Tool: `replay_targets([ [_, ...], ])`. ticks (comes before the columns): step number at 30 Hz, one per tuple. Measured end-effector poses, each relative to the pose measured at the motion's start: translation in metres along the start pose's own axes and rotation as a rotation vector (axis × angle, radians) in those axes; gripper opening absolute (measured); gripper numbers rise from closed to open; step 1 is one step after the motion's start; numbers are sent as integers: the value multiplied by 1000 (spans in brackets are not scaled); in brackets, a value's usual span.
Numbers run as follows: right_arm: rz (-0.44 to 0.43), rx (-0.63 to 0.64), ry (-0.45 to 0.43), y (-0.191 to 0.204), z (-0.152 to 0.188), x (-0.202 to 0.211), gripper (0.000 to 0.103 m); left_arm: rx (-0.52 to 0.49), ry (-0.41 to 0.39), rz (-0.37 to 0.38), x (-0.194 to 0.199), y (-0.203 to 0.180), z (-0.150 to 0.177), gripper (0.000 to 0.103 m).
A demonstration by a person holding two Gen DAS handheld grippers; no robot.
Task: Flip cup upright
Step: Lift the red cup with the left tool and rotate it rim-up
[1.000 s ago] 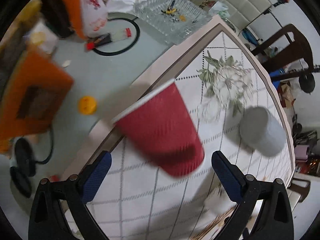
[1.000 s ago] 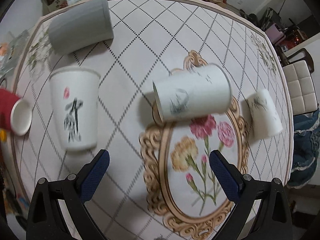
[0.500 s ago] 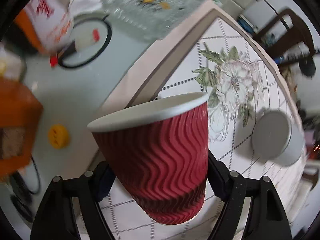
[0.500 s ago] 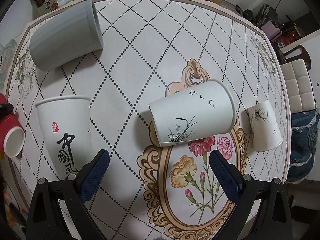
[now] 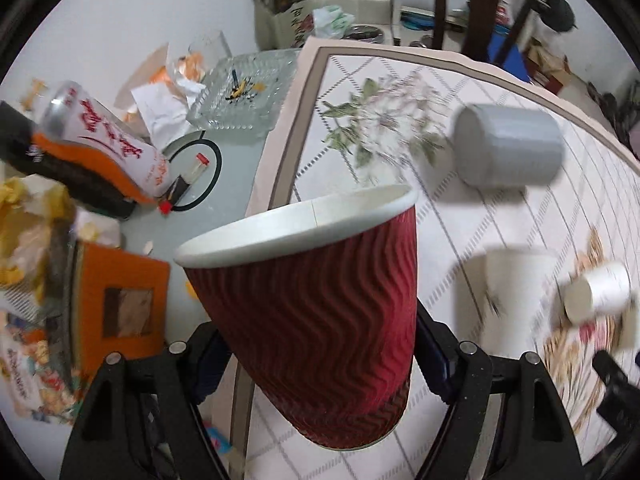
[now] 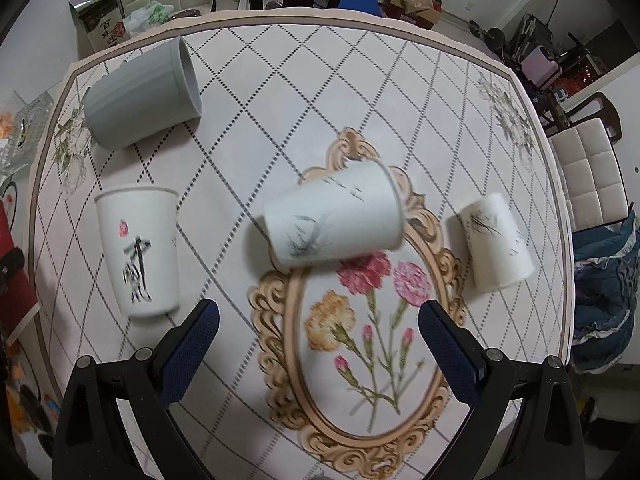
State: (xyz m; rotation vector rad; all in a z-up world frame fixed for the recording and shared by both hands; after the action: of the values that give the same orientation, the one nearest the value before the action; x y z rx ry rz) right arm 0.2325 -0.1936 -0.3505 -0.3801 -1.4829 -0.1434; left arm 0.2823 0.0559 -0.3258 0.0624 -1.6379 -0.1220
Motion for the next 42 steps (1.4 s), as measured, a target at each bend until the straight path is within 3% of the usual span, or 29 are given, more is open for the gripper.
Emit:
replay_targets([
  [5,-11,43,21,-27,32,-4,101,-53,4,-26,22,-17,40,77],
  [9,-19,32,44,-60,60,-16,101,-99,41,0,25,-47,79,77],
  [16,-28,-34,105,-126,101,-49,101,-257,137,25,6,-128,158,77],
  [21,-21,-97,131,-165,121,-67,101,-345,217,61,-19,-176,191,77],
  [27,2,-138,166,-193,139,-87,101,-384,250,66,-41,-208,203,78],
  [32,2,-154,180,-204,149,-95,101,-351,285,87,-52,-214,203,81],
  [36,-2,-154,176,-205,150,-95,101,-330,278,80,-56,-212,200,100],
  [42,0,-150,169,-203,147,-92,101,-311,282,83,-57,-207,195,101],
])
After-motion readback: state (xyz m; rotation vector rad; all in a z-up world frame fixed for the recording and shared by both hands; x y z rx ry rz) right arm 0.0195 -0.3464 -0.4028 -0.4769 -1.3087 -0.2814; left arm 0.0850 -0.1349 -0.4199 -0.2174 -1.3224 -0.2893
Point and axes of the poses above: each gripper's, at about its wrist camera, not at the fingertips, and x roughly against the way its jaws point, y to its left, z to its underside, the point moved 7 cm from there along -x, roughly the way its jaws point, and after that the axes turned 11 degrees about y, right-handed, at the moved point
